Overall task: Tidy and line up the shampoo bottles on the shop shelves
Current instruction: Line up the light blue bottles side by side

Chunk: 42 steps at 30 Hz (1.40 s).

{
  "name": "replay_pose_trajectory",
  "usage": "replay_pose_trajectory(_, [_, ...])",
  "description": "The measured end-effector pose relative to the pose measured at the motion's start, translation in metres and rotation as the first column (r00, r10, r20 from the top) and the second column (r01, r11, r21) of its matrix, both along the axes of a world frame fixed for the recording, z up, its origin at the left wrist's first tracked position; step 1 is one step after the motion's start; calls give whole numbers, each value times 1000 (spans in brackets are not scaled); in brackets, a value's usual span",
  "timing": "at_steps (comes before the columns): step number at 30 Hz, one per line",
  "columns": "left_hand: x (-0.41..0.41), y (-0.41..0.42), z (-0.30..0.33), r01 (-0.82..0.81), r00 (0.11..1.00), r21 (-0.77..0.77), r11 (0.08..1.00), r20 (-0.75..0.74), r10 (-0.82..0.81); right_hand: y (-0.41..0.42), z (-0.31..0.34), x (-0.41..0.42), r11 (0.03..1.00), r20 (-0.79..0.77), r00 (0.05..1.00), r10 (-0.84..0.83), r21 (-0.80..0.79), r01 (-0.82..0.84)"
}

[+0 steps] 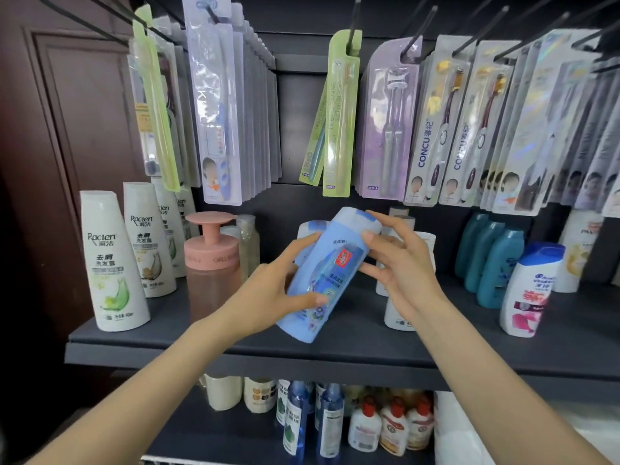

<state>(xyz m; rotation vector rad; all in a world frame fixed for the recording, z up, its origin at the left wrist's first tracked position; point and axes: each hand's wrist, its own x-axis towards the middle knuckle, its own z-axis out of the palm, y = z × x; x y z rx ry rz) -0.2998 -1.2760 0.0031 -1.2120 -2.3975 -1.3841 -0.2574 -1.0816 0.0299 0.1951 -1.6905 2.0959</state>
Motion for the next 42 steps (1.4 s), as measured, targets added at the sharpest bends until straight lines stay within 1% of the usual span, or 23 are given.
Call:
replay_pose_trajectory(2, [2,-5,2,-145,973,-61,988,-192,131,-3,0,2,993,22,999,-45,112,42])
replay_pose_trajectory(4, [2,-10,1,-329,875,-147,933,-418,243,-4,1,3,980,69,993,-93,184,79])
replay_pose_trajectory(5, [4,-12,-1,-395,824,-172,902,-500,265,-5,2,4,977,93,990,-108,192,88])
replay_pose_trajectory(8, [8,-11,-2,-488,709,-205,848,-660,249,-10,3,5,980,152,978,-142,163,117])
replay_pose_trajectory(11, [5,-11,-3,-544,561,-150,826,-797,225,-14,4,3,989,159,977,-140,62,132])
replay_pose_trajectory(12, [2,-12,-5,-548,535,-133,826,-815,224,-14,4,3,992,147,981,-129,18,127])
replay_pose_trajectory(13, [0,-13,-7,-533,554,-138,835,-802,222,-14,4,2,992,134,984,-118,-20,121])
replay_pose_trajectory(14, [-1,-14,-7,-497,613,-148,855,-758,225,-12,3,2,991,122,987,-108,-60,116])
replay_pose_trajectory(16, [-1,-20,-4,-365,803,-172,915,-556,215,-8,1,1,985,96,992,-88,-143,101])
replay_pose_trajectory(17, [-4,-25,-4,-288,873,-181,940,-453,180,-6,-1,0,980,81,994,-72,-181,86])
replay_pose_trajectory(19, [-6,-33,-2,-178,942,-207,962,-318,106,-1,-4,-1,971,48,998,-44,-234,54])
replay_pose_trajectory(21, [-5,-38,-3,-89,979,-198,976,-199,49,1,-7,-1,972,9,999,-34,-234,36])
replay_pose_trajectory(23, [-2,-40,-4,-45,994,-163,986,-109,28,3,-9,0,977,-13,1000,-16,-212,12])
replay_pose_trajectory(24, [-1,-41,-5,-51,993,-147,988,-113,35,5,-10,0,979,-16,1000,-3,-202,-1])
replay_pose_trajectory(27, [-4,-43,-6,-144,955,-83,986,-272,117,11,-13,0,985,-18,1000,13,-170,-16])
replay_pose_trajectory(29, [-9,-44,-6,-208,911,-49,977,-373,175,13,-14,0,988,-25,999,32,-151,-36])
replay_pose_trajectory(31, [-13,-45,-6,-242,863,-51,969,-468,191,14,-15,-1,988,-38,998,57,-140,-62])
replay_pose_trajectory(33, [-15,-46,-8,-276,817,-63,959,-540,200,14,-15,-1,987,-47,997,66,-141,-72])
replay_pose_trajectory(35, [-17,-46,-10,-302,799,-67,951,-562,214,14,-14,-2,988,-49,997,66,-139,-72])
replay_pose_trajectory(38, [-16,-45,-9,-289,805,-67,955,-557,205,16,-15,-2,990,-41,997,58,-126,-63])
replay_pose_trajectory(39, [-14,-44,-8,-269,825,-51,962,-527,203,16,-15,-2,991,-40,998,51,-125,-56])
replay_pose_trajectory(40, [-10,-43,-6,-239,865,-25,971,-460,201,16,-15,-2,991,-44,998,45,-127,-51])
replay_pose_trajectory(42, [-4,-39,-3,-147,958,41,988,-243,152,14,-14,-3,988,-66,997,46,-141,-55])
